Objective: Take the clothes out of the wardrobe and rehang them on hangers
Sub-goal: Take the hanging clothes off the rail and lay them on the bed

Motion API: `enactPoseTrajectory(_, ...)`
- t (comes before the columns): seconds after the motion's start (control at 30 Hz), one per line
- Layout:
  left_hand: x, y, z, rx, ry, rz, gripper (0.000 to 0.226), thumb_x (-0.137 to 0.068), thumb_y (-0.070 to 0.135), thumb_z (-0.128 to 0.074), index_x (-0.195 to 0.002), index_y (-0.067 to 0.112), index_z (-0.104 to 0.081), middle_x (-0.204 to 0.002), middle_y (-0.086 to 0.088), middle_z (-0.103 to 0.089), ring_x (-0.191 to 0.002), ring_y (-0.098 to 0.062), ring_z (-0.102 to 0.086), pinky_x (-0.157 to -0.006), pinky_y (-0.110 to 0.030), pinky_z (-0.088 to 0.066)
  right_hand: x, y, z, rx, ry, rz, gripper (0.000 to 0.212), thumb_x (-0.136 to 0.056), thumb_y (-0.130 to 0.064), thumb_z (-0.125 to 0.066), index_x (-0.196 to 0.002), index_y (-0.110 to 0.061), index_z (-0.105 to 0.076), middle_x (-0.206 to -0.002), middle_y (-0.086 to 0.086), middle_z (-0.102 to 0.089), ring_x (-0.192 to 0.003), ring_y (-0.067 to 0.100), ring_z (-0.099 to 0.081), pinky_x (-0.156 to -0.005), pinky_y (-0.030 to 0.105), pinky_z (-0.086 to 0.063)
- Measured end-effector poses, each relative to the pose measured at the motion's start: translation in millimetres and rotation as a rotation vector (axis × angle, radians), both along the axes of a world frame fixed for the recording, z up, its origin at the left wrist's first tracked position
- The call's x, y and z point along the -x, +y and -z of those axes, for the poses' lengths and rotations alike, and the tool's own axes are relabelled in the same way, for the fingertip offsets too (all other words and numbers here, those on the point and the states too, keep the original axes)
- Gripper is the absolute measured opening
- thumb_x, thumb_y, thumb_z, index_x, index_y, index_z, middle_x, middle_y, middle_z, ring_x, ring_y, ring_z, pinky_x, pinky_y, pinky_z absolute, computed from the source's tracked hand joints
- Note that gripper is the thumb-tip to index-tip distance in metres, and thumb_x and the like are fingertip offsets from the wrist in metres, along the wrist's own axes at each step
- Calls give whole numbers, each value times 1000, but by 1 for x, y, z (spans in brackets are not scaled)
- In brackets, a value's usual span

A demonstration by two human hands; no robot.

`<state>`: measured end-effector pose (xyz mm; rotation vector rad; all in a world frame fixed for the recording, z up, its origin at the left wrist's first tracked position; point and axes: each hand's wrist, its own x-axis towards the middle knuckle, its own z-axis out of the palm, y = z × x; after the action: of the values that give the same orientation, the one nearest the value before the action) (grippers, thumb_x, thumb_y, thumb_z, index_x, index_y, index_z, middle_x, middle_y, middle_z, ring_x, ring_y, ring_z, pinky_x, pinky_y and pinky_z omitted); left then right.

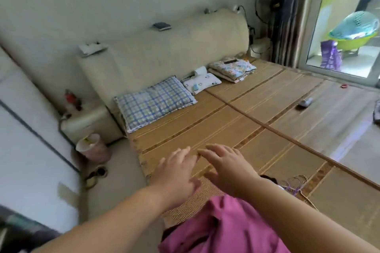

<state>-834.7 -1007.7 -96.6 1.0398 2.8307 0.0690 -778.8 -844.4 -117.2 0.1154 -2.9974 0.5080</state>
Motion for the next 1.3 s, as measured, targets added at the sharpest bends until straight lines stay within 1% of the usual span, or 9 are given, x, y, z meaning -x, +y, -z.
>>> enactPoseTrajectory(0.17, -10, -116, -90, -85, 276, -105, 68, -88, 50, -51, -147, 33, -24, -156, 4, -22, -143, -16, -20, -115, -43, -23, 30, -108, -90, -11, 182, -203, 66, -91, -48, -50, -147, -41, -15, -153, -9, -24, -142, 15, -21, -115, 37, -18)
enactPoseTrajectory(0.33, -40, -233, -154, -148, 508, -279, 56, -80, 52, -45, -127, 26, -56, -133, -2, -55, -119, -23, -55, -96, -41, -47, 41, -230, -153, 58, 278, -386, 63, -92, -45, -49, -146, -42, -17, -152, -12, -24, -139, 12, -24, -112, 31, -18)
enactPoseTrajectory(0.43, -61, -308, -180, -98, 549, -409, 58, -84, 55, -38, -136, 31, -45, -146, 5, -39, -134, -18, -38, -108, -40, -32, 41, -307, -181, 99, 335, -481, 62, -91, -44, -50, -146, -42, -20, -151, -12, -26, -139, 12, -25, -113, 31, -20)
enactPoseTrajectory(0.7, -125, -459, -242, 0, 761, -686, 57, -89, 50, -46, -143, 38, -30, -153, 8, -21, -140, -13, -18, -115, -41, -19, 23, -476, -232, 120, 431, -724, 61, -92, -49, -48, -145, -45, -18, -151, -13, -25, -138, 13, -27, -113, 33, -23)
enactPoseTrajectory(0.8, -135, -497, -261, 31, 828, -775, 56, -87, 50, -49, -139, 37, -37, -152, 5, -27, -139, -15, -24, -112, -41, -24, 24, -522, -254, 136, 457, -800, 59, -91, -46, -49, -143, -45, -22, -149, -13, -28, -136, 14, -31, -112, 35, -26)
enactPoseTrajectory(0.97, -144, -551, -295, 117, 1001, -972, 51, -71, 50, -56, -118, 32, -61, -134, -4, -54, -128, -27, -46, -99, -50, -42, 49, -594, -289, 199, 527, -904, 62, -87, -47, -53, -143, -42, -26, -148, -12, -30, -135, 16, -35, -110, 39, -30)
enactPoseTrajectory(1.03, -147, -567, -312, 179, 1092, -1033, 50, -67, 49, -59, -113, 31, -64, -135, -7, -54, -131, -31, -44, -100, -54, -40, 63, -620, -303, 222, 559, -957, 63, -88, -47, -54, -143, -41, -26, -148, -11, -30, -134, 18, -36, -109, 42, -32)
enactPoseTrajectory(1.2, -149, -600, -359, 278, 1352, -1148, 50, -71, 40, -63, -120, 27, -63, -152, -10, -33, -143, -33, -20, -108, -59, -25, 99, -676, -345, 277, 623, -1116, 63, -90, -44, -55, -145, -37, -25, -148, -8, -32, -130, 19, -40, -105, 40, -37)
enactPoseTrajectory(1.3, -145, -611, -394, 325, 1419, -1297, 69, -76, 40, -67, -140, 25, -44, -159, -8, -14, -147, -27, -4, -113, -53, -21, 123, -712, -367, 300, 629, -1212, 64, -91, -42, -54, -147, -34, -24, -147, -5, -32, -127, 21, -44, -104, 41, -38)
